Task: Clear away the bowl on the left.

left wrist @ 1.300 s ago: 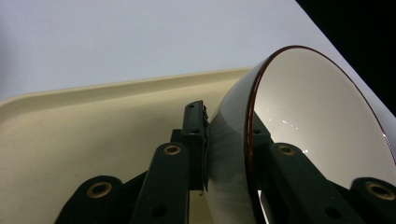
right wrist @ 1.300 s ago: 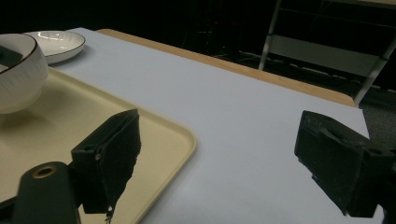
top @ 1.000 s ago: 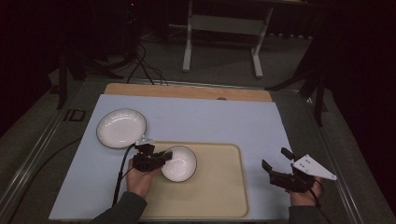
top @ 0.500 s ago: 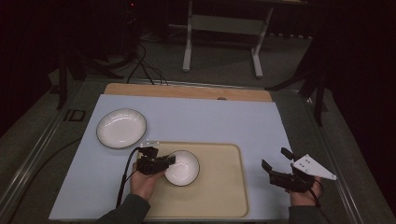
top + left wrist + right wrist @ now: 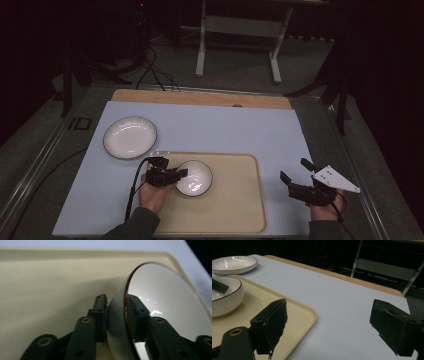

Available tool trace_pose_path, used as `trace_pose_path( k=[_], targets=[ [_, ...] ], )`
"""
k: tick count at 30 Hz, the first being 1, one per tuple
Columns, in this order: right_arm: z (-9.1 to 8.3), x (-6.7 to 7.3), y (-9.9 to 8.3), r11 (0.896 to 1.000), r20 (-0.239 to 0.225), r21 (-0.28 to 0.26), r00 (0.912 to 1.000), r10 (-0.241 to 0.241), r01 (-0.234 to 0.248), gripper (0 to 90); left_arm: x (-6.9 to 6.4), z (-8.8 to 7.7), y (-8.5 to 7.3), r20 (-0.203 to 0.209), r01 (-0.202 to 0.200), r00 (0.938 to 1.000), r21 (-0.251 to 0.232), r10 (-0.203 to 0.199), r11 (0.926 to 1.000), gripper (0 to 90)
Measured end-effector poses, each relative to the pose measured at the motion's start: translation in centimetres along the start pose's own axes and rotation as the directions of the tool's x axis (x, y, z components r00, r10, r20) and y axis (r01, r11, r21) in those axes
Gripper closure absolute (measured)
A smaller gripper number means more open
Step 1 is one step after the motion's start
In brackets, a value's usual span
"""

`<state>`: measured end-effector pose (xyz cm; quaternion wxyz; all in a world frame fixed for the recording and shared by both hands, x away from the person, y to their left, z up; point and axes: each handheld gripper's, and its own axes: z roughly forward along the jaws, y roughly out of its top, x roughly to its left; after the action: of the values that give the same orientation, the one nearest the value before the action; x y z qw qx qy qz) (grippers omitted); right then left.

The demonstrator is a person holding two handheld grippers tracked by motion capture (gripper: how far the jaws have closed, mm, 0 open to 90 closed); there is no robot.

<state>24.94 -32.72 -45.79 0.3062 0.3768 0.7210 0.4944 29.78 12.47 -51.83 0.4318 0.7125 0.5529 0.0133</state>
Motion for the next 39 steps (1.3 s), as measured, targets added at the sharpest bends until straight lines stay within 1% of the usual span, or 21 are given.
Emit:
trace_pose_path(
  k=[2, 3, 4, 5, 8, 12, 13, 14, 16, 19, 23, 26, 27, 30, 32, 33, 35, 36, 38, 39],
  targets=[
    [0.0, 0.0, 0.0, 1.0, 0.0, 0.0, 1.0, 0.001, -0.001, 14.0, 0.2, -0.3, 0.2, -0.008, 0.007, 0.9999, -0.021, -0.007, 0.9998, 63.8],
    [0.0, 0.0, 0.0, 1.0, 0.0, 0.0, 1.0, 0.001, -0.001, 14.0, 0.3, -0.6, 0.3, -0.001, 0.009, 1.0, -0.035, -0.009, 0.9993, 61.1],
    [0.0, 0.0, 0.0, 1.0, 0.0, 0.0, 1.0, 0.001, -0.001, 14.0, 0.5, -0.9, 0.4, 0.018, 0.018, 0.9997, -0.054, -0.017, 0.9984, 59.1],
    [0.0, 0.0, 0.0, 1.0, 0.0, 0.0, 1.0, 0.001, -0.001, 14.0, 0.7, -1.2, 0.5, 0.028, 0.026, 0.9993, -0.072, -0.024, 0.9971, 57.9],
    [0.0, 0.0, 0.0, 1.0, 0.0, -0.001, 1.0, 0.001, -0.001, 13.9, 1.0, -2.2, 0.9, 0.03, 0.021, 0.9994, -0.116, -0.018, 0.993, 53.7],
    [0.0, 0.0, 0.0, 1.0, 0.0, -0.001, 1.0, 0.0, 0.0, 14.0, 1.3, -3.4, 1.3, 0.029, 0.001, 0.9996, -0.155, 0.003, 0.9878, 49.4],
    [0.0, 0.0, 0.0, 1.0, 0.0, -0.001, 1.0, 0.0, 0.0, 14.0, 1.5, -3.7, 1.4, 0.031, 0.003, 0.9995, -0.165, 0.002, 0.9864, 48.8],
    [0.0, 0.0, 0.0, 1.0, 0.0, -0.001, 1.0, 0.0, 0.0, 14.0, 1.5, -3.9, 1.5, 0.029, 0.007, 0.9996, -0.176, -0.002, 0.9845, 48.3],
    [0.0, -0.1, 0.0, 1.0, 0.001, -0.002, 1.0, 0.002, -0.002, 14.0, 1.7, -4.5, 1.6, 0.019, -0.002, 0.9998, -0.194, 0.006, 0.981, 47.0],
    [-0.1, -0.1, 0.0, 1.0, 0.002, -0.003, 1.0, 0.003, -0.003, 14.0, 2.0, -5.5, 1.9, 0.015, -0.004, 0.9999, -0.231, 0.007, 0.973, 45.2],
    [-0.1, -0.1, 0.0, 1.0, 0.001, -0.003, 1.0, 0.002, -0.002, 14.0, 2.5, -6.9, 2.1, 0.002, -0.014, 0.9999, -0.285, 0.016, 0.9585, 43.3],
    [-0.1, -0.1, 0.0, 1.0, 0.002, -0.004, 1.0, 0.003, -0.003, 14.0, 2.7, -7.9, 2.3, -0.028, -0.035, 0.9992, -0.313, 0.028, 0.949, 42.4],
    [-0.1, -0.1, 0.0, 1.0, 0.003, -0.005, 1.0, 0.003, -0.003, 14.0, 2.8, -8.2, 2.3, -0.037, -0.044, 0.9987, -0.318, 0.034, 0.9469, 42.1],
    [-0.1, -0.1, 0.0, 1.0, 0.002, -0.006, 1.0, 0.003, -0.003, 14.0, 3.0, -9.1, 2.4, -0.08, -0.074, 0.9955, -0.338, 0.05, 0.9381, 41.4],
    [-0.1, -0.1, 0.0, 1.0, 0.003, -0.006, 1.0, 0.003, -0.003, 14.0, 3.1, -9.7, 2.5, -0.11, -0.098, 0.9919, -0.344, 0.064, 0.9337, 41.1],
    [-0.1, -0.1, 0.0, 1.0, 0.003, -0.006, 1.0, 0.003, -0.003, 14.0, 3.1, -10.0, 2.5, -0.127, -0.114, 0.9892, -0.344, 0.074, 0.9321, 40.9],
    [-0.1, -0.1, 0.0, 1.0, 0.003, -0.006, 1.0, 0.003, -0.003, 14.0, 3.0, -10.5, 2.6, -0.162, -0.15, 0.9817, -0.342, 0.099, 0.9276, 40.1],
    [-0.1, -0.1, 0.0, 1.0, 0.004, -0.006, 1.0, 0.003, -0.003, 14.0, 2.9, -10.8, 2.7, -0.181, -0.17, 0.977, -0.339, 0.113, 0.9253, 39.5],
    [-0.1, -0.2, 0.0, 1.0, 0.005, -0.006, 1.0, 0.004, -0.004, 14.0, 2.9, -11.4, 2.7, -0.207, -0.191, 0.9704, -0.344, 0.124, 0.9192, 39.2],
    [-0.1, -0.2, 0.0, 1.0, 0.005, -0.007, 1.0, 0.005, -0.005, 14.0, 2.9, -11.6, 2.7, -0.215, -0.197, 0.9683, -0.348, 0.127, 0.9166, 38.9]
  ],
)
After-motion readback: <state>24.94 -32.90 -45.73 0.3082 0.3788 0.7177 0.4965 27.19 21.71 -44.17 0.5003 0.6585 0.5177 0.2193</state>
